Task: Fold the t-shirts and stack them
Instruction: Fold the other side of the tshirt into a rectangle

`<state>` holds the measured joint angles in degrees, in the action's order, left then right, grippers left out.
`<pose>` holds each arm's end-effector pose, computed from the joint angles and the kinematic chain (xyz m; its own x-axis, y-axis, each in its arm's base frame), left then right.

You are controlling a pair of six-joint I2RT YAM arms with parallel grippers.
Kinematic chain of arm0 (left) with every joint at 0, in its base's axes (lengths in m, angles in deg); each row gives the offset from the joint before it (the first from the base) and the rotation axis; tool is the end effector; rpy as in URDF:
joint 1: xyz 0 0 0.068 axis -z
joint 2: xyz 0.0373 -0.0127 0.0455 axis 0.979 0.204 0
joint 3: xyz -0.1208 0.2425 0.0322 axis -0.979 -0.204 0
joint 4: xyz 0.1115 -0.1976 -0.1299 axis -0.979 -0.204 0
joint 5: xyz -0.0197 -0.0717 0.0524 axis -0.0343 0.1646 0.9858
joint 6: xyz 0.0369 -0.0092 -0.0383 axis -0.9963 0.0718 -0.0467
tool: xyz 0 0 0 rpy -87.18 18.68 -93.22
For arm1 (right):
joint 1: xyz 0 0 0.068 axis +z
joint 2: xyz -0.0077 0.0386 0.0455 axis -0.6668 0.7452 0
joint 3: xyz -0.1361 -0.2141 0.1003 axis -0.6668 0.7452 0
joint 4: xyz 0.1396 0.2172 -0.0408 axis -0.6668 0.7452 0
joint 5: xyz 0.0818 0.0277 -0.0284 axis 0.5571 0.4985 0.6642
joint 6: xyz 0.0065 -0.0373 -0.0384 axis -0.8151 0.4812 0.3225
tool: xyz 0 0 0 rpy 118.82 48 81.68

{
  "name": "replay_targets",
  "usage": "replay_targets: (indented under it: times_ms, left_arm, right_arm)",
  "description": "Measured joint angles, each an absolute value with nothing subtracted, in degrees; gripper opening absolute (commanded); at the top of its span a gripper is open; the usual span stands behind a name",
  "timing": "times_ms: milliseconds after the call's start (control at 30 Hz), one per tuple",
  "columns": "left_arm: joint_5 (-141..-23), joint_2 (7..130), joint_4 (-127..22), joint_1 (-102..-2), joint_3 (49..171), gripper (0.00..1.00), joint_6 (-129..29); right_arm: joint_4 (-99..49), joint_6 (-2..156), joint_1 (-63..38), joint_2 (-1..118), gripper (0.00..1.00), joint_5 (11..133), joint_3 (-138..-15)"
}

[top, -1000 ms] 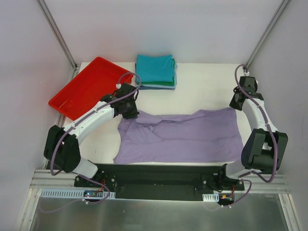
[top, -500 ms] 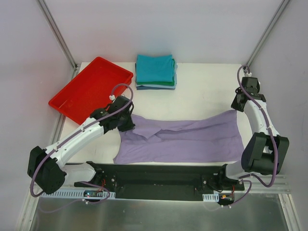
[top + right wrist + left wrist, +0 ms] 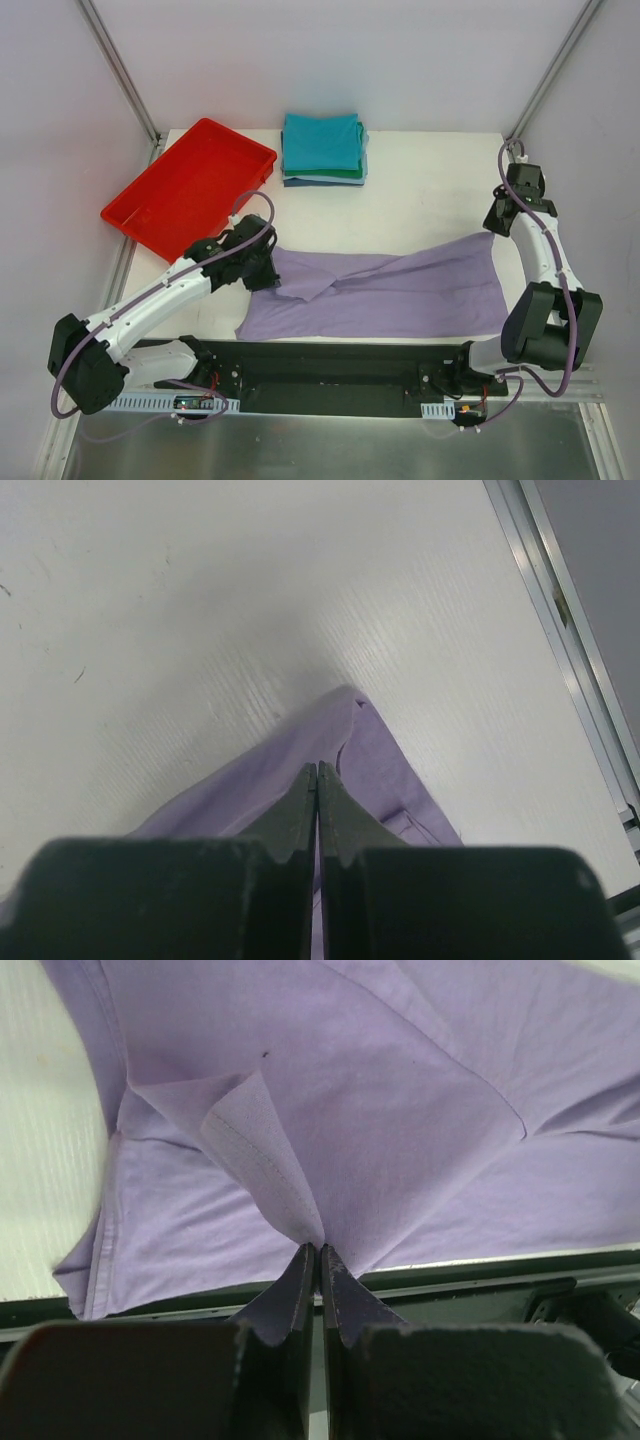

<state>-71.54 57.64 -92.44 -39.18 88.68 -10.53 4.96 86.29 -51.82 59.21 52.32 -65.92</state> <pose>0.1774 -0.1419 0.2662 -0.8568 -0.3113 -0.4111 -0.0970 0.8802 -0.4645 0.3019 -0.0608 0.2841 -0.7292 0.0838 -0.6791 0.2792 0.9425 -0.1835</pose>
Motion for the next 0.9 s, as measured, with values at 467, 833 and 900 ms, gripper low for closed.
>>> replay_targets:
  times_ms: [467,833,900]
  left_arm:
    - [-75.76,58.39,-93.19,-38.13,84.95,0.0,-8.59]
    - [-76.7,60.2,-92.97,-38.09,84.62,0.0,-8.63]
    - [-76.87,60.92,-92.6,-38.09,84.62,0.0,-8.65]
  right_arm:
    - [4.98,84.09,-52.08,57.55,0.64,49.28,-58.14]
    - [7.49,79.76,-52.13,44.74,0.96,50.75,-54.6]
    - [6.69,79.91,-51.97,42.12,0.96,56.63,-53.46]
